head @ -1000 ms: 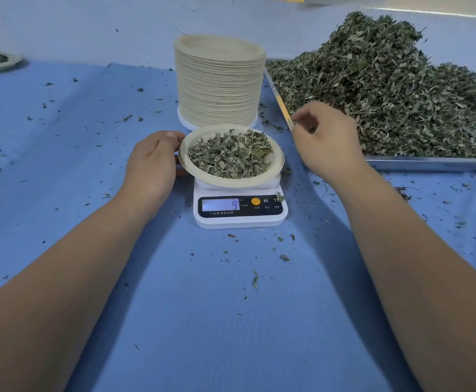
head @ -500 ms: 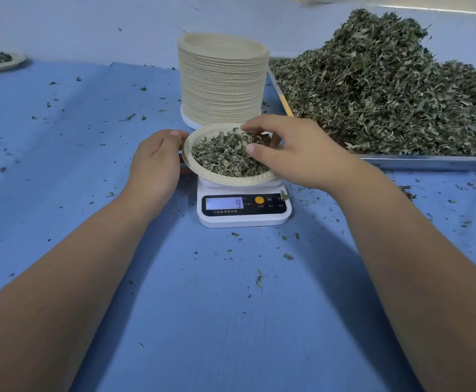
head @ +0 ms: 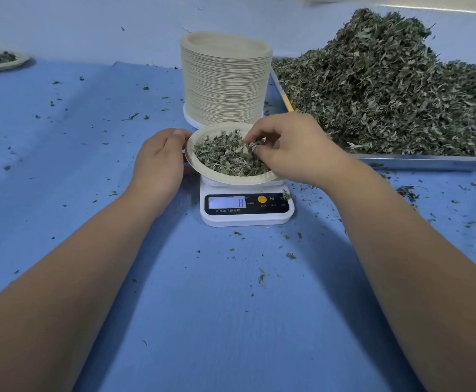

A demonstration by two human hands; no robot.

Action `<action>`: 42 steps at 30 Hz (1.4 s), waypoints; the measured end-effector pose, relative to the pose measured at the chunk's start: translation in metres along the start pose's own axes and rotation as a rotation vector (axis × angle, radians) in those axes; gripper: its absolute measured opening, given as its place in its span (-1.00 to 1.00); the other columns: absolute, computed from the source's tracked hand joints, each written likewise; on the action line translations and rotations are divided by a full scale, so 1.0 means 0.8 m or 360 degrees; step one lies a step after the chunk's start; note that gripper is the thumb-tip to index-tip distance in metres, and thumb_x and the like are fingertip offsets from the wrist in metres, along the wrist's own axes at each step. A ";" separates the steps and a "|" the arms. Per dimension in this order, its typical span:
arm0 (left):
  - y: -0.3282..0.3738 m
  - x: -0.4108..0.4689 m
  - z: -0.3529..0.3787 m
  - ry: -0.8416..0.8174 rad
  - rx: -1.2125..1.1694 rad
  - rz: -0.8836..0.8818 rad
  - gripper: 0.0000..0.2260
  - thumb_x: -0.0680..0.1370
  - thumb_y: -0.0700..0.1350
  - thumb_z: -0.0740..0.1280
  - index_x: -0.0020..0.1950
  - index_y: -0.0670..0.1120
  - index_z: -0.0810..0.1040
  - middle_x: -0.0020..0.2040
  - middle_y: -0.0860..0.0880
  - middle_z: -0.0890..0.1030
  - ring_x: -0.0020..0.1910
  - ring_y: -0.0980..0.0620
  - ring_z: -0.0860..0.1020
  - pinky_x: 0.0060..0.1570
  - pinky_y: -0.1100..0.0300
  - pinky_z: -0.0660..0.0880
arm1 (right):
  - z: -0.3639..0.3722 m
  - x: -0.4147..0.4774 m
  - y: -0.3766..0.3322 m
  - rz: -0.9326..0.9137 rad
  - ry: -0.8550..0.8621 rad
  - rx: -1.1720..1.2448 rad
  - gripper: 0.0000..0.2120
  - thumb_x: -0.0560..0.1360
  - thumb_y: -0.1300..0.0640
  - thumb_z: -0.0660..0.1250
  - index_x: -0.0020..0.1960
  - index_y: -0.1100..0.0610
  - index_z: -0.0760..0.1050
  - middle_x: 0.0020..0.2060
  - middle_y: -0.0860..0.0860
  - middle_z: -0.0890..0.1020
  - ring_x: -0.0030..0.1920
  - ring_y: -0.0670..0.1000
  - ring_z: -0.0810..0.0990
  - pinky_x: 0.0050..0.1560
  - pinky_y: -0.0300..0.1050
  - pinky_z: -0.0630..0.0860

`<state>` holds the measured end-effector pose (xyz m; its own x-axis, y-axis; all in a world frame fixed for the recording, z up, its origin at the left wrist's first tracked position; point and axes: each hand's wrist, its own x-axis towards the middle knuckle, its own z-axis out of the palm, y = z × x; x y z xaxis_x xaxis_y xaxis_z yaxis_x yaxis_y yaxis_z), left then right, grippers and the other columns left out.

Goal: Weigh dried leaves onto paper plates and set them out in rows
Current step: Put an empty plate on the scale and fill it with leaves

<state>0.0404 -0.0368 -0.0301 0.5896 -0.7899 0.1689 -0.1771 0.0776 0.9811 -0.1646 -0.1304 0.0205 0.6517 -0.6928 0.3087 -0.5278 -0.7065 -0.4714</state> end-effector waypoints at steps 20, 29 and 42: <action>-0.003 0.002 0.000 0.0004 -0.0014 0.0003 -0.65 0.66 -0.12 0.12 -0.10 0.03 0.68 -0.02 -0.03 0.73 -0.16 0.16 0.68 -0.28 0.35 0.56 | -0.020 0.005 0.022 0.0143 0.0886 0.0521 -0.82 0.49 0.22 0.44 0.01 -0.02 0.68 -0.16 -0.13 0.70 -0.14 -0.12 0.64 -0.03 -0.19 0.60; 0.002 -0.003 -0.002 -0.0115 0.0017 0.0046 -0.63 0.55 -0.03 0.13 -0.17 0.13 0.74 -0.10 0.06 0.75 -0.08 0.12 0.70 -0.20 0.36 0.58 | -0.031 -0.017 0.085 0.0569 0.0974 -0.0083 -0.65 0.53 0.19 0.29 0.27 -0.02 0.58 -0.08 -0.05 0.58 -0.15 -0.07 0.56 0.01 -0.17 0.51; -0.001 0.001 -0.002 -0.0087 0.0113 0.0025 -0.65 0.56 -0.02 0.12 -0.16 0.02 0.71 -0.11 0.00 0.73 -0.05 0.02 0.69 0.01 0.05 0.66 | 0.011 -0.067 0.030 0.0079 0.0636 -0.0104 -0.80 0.57 0.10 0.29 0.12 0.03 0.64 -0.12 -0.13 0.59 -0.09 -0.19 0.49 -0.03 -0.53 0.32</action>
<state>0.0422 -0.0366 -0.0303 0.5426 -0.8212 0.1769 -0.2428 0.0483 0.9689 -0.2079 -0.1088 -0.0146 0.3683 -0.7185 0.5900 -0.5950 -0.6698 -0.4443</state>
